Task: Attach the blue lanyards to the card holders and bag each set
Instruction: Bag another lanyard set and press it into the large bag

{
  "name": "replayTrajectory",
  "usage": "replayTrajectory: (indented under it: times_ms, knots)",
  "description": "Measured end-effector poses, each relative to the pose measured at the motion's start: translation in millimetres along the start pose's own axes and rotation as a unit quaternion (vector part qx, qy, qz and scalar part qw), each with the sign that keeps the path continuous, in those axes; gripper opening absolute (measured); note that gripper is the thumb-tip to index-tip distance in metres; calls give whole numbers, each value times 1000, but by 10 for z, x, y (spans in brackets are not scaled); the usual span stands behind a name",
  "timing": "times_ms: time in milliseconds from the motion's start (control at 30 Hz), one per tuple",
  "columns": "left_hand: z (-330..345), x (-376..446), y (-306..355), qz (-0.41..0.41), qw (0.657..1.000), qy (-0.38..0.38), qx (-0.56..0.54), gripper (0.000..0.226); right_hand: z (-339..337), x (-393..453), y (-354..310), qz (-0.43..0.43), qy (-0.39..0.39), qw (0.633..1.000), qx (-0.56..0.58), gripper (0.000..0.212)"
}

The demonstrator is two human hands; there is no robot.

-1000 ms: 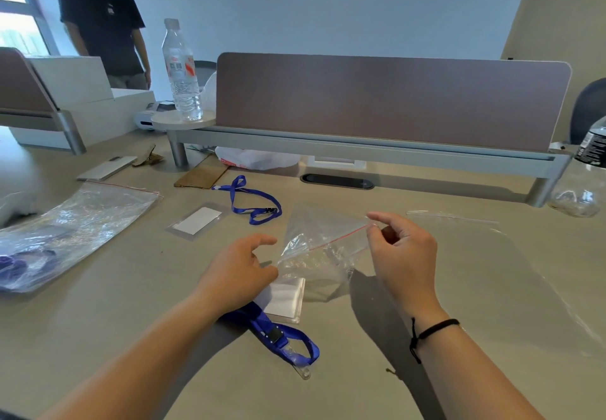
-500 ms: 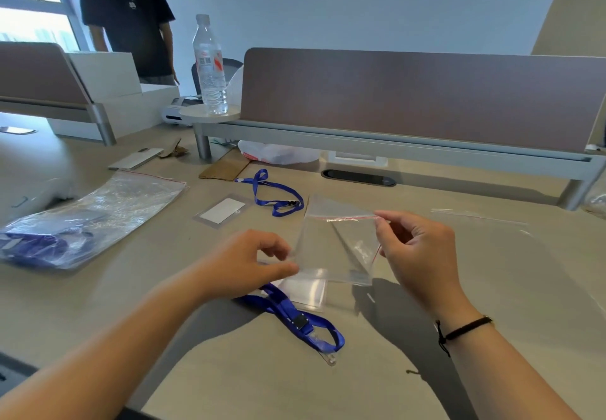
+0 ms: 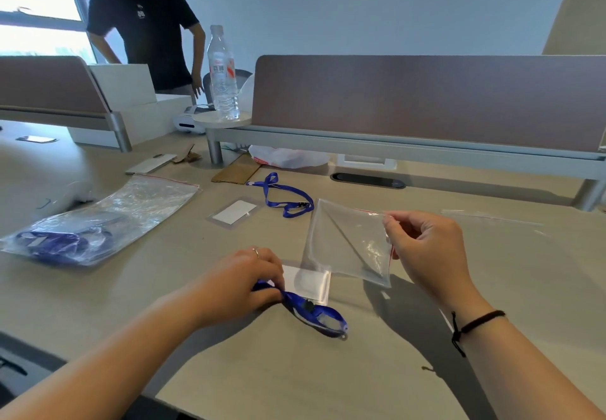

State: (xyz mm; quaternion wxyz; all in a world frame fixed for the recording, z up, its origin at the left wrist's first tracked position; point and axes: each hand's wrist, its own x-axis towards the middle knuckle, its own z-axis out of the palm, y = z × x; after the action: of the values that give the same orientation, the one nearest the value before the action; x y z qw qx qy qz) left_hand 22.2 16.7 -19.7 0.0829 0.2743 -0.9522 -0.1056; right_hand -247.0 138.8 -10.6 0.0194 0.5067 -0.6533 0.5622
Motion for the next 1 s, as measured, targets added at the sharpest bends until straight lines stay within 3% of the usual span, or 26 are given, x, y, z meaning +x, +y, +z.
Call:
replayTrajectory:
  times_ms: [267, 467, 700, 933, 1000]
  knots:
    - [-35, -104, -48, 6, 999, 5, 37, 27, 42, -4, 32, -13, 4, 1000, -15, 15]
    - [-107, -205, -87, -7, 1000, -4, 17, 49, 40, -8, 11, -17, 3, 1000, -7, 12]
    - [-66, -210, -24, -25, 999, -1, 46, 28, 48, -36, -26, -20, -3, 1000, -10, 12]
    - [-50, -224, 179, 7, 988, 1, 157, 33, 61, -54, -53, -19, -5, 1000, -13, 13]
    - [-75, -232, 170, 3, 992, -6, 129, 26, 59, -55, -62, -20, -8, 1000, -11, 12]
